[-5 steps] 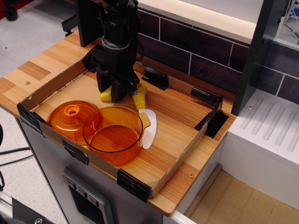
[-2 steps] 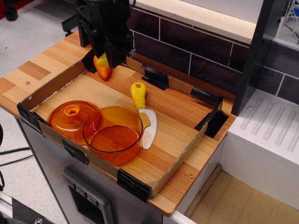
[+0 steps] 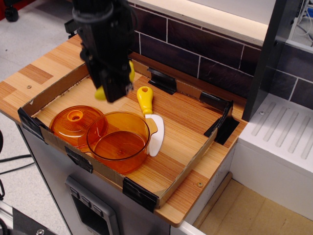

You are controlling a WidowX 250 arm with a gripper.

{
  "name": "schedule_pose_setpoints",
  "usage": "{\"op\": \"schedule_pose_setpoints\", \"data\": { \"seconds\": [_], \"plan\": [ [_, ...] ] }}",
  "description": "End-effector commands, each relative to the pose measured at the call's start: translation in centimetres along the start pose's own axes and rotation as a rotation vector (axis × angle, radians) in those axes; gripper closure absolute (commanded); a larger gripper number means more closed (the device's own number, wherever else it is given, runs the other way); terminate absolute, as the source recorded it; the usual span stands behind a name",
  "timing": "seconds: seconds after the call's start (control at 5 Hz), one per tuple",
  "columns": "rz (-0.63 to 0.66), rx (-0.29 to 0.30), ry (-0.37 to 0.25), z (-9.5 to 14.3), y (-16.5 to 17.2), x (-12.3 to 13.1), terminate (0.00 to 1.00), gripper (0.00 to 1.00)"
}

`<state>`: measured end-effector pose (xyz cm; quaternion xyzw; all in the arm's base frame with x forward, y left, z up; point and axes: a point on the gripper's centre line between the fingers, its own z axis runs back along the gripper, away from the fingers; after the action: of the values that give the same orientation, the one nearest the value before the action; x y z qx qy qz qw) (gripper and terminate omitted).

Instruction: Put banana in pot

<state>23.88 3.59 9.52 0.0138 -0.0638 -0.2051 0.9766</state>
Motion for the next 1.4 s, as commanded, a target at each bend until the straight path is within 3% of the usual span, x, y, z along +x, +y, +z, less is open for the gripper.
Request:
{"op": "schedule_pose_setpoints", "data": {
  "seconds": [0.0, 0.4, 0.6, 0.8, 1.2],
  "plan": [
    [-0.055, 0.04, 0.03, -1.6, -0.5, -1.0, 0.0, 1.0],
    [-0.054, 0.046, 0.11, -4.3, -1.0, -1.2, 0.0, 1.0],
    [-0.07, 0.053, 0.12, -4.6, -1.1, -1.1, 0.0, 0.0],
    [-0.06, 0.06, 0.088, -3.5, -1.2, -1.3, 0.0, 0.0],
    [0.023, 0.027, -0.028, 1.6, -0.6, 0.1, 0.0, 0.0]
  ]
}}
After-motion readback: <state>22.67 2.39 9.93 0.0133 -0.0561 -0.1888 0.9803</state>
